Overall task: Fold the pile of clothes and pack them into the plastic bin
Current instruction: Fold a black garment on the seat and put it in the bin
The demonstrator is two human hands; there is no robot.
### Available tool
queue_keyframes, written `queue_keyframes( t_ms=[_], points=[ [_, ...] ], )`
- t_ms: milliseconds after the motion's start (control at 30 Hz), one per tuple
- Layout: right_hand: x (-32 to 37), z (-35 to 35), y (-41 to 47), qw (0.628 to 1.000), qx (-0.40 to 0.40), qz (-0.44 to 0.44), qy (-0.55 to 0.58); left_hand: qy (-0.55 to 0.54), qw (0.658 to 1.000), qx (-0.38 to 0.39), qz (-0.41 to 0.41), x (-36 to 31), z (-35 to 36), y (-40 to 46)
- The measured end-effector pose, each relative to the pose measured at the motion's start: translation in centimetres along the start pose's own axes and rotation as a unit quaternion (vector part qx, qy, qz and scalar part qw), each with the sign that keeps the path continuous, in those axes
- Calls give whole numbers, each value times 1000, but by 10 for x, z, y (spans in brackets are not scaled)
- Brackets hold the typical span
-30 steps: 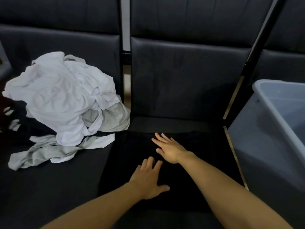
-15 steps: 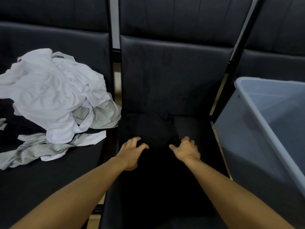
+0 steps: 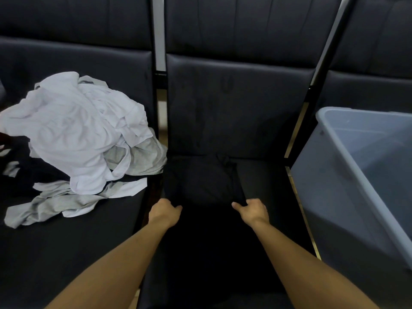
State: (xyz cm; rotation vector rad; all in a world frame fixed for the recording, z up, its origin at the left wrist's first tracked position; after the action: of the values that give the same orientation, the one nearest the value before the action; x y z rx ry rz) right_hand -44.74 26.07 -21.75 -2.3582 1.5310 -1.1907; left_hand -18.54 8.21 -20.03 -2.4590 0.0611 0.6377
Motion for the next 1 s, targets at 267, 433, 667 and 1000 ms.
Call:
queue_keyframes(
  t_ms=[267, 433, 667, 1000],
  points=[
    [61, -45, -60, 905, -39, -176, 386, -425, 896, -64, 114, -14, -50, -32],
    [112, -76, -93, 907, -68, -285, 303, -415, 885, -71, 197, -42, -89, -56],
    [112, -82, -96, 931, -40, -290, 218, -283, 923, -51, 258, -51, -110, -75],
    [35, -34, -55, 984, 41, -58, 164, -134, 984, 48, 104, -13, -51, -42]
  ],
)
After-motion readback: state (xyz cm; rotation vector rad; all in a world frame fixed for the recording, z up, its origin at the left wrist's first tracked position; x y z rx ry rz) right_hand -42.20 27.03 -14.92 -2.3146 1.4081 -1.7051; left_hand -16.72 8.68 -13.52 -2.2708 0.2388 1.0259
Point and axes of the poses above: each hand's wrist, its own y-axis towards the middle knuckle, its own z-axis out of the palm, x = y × z, the point moved 8 cm from there along y, towards the middle knuckle, and after that the axes turned 4 degrees about -z, right-handed, at the moved point
